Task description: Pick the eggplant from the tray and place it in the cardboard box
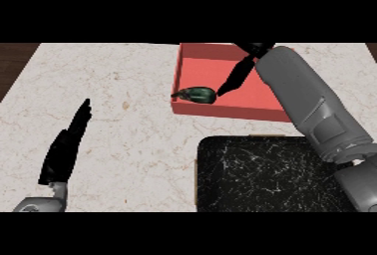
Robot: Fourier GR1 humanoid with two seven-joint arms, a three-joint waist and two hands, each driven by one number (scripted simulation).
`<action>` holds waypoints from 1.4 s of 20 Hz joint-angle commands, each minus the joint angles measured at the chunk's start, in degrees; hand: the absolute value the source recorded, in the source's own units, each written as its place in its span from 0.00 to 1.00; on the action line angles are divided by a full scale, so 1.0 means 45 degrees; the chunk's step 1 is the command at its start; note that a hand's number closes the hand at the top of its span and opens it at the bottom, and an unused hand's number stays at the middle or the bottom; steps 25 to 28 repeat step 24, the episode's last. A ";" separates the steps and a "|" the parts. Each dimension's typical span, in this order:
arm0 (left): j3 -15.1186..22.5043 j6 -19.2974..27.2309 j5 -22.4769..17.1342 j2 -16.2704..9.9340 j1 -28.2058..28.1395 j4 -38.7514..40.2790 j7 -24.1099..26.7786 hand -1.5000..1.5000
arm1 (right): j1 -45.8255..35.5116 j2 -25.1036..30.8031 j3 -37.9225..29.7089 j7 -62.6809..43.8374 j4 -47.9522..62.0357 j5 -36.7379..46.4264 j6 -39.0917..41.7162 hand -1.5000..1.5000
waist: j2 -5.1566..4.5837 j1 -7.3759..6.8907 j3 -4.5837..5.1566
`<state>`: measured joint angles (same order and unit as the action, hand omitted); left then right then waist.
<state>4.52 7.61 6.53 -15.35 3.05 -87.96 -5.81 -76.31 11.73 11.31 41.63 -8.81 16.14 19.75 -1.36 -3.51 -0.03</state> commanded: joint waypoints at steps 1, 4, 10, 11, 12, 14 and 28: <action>0.0120 -0.0155 0.0014 0.0039 0.0057 0.0060 -0.0046 0.50 | -0.0243 0.0345 -0.1631 -0.0388 0.0732 -0.1489 0.0413 0.00 | -0.0140 -0.0208 -0.0007; -0.0025 -0.0180 -0.0170 0.0026 0.0234 -0.0410 -0.0392 0.50 | -0.0696 0.0679 -0.2518 -0.0883 0.1025 -0.2357 0.1247 0.00 | -0.0113 -0.0279 -0.0011; 0.0171 -0.0359 -0.0088 0.0121 0.0443 -0.0053 -0.0086 0.50 | -0.0875 0.2435 -0.3854 -0.1966 0.1626 -0.3635 0.1944 0.00 | -0.0330 -0.0494 -0.0018; 0.0243 -0.0124 0.0117 0.0266 0.0345 0.0088 0.0253 0.50 | -0.0715 0.2729 -0.3981 -0.2071 0.1727 -0.3751 0.1772 0.00 | -0.0382 -0.0520 -0.0015; 0.0386 -0.0107 0.0186 0.0322 0.0418 -0.0145 -0.0073 0.50 | -0.0680 0.2881 -0.3981 -0.2086 0.1679 -0.3738 0.1300 0.00 | -0.0390 -0.0601 -0.0026; 0.0312 -0.0212 0.0170 0.0183 0.0262 -0.0025 0.0109 0.50 | -0.0564 0.3955 -0.4056 -0.2314 0.1783 -0.3811 0.2143 0.00 | -0.0466 -0.0649 -0.0034; 0.0373 -0.0237 0.0110 0.0356 0.0632 -0.0129 0.0234 0.50 | 0.0097 0.6074 -0.4280 -0.2192 0.1378 -0.4027 0.3749 0.00 | -0.0858 -0.1063 -0.0106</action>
